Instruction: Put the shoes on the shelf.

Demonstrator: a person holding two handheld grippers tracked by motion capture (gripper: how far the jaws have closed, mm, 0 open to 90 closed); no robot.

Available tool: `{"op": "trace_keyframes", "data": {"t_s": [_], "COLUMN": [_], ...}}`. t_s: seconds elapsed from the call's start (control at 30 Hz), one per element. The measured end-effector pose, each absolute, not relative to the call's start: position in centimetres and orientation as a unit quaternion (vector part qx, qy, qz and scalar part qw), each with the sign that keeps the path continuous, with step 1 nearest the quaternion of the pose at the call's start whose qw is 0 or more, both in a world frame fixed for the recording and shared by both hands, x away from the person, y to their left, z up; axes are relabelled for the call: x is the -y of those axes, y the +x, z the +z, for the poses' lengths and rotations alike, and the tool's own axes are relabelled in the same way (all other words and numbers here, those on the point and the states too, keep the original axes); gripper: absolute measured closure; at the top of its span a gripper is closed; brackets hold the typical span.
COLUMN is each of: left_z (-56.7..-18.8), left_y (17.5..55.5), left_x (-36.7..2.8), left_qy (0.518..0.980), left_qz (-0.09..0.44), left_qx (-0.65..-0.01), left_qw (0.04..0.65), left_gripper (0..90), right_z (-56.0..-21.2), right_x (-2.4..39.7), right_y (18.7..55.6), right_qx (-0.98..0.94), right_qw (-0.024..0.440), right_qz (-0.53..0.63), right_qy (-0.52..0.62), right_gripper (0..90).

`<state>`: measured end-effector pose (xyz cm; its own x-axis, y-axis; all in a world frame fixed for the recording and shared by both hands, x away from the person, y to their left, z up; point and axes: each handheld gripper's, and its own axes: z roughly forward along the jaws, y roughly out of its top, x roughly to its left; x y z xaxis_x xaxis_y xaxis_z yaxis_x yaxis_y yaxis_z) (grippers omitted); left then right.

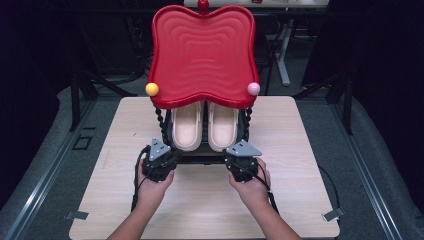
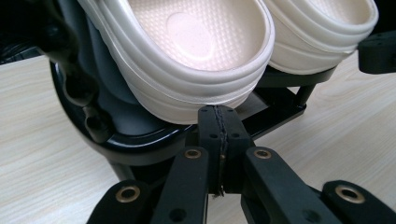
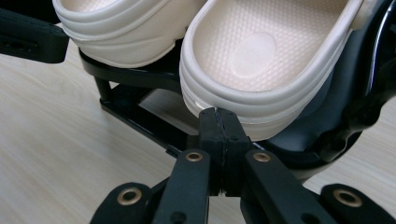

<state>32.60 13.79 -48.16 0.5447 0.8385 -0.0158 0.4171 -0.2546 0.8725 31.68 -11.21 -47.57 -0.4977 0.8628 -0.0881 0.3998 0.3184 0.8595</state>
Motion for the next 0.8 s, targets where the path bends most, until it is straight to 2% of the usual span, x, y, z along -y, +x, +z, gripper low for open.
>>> {"op": "trace_keyframes", "data": {"t_s": [0.8], "left_z": [-48.9], "left_y": [34.9], "left_x": [-12.1], "left_qy": [0.759], "left_qz": [0.229], "left_qx": [-0.425], "left_qw": [0.437], "left_gripper": [89.1], "right_z": [-48.3], "right_x": [10.3], "right_y": [34.2], "right_qx": [-0.754], "right_qw": [0.27], "right_qz": [0.414], "right_qy": [0.433], "right_gripper": [90.0]}}
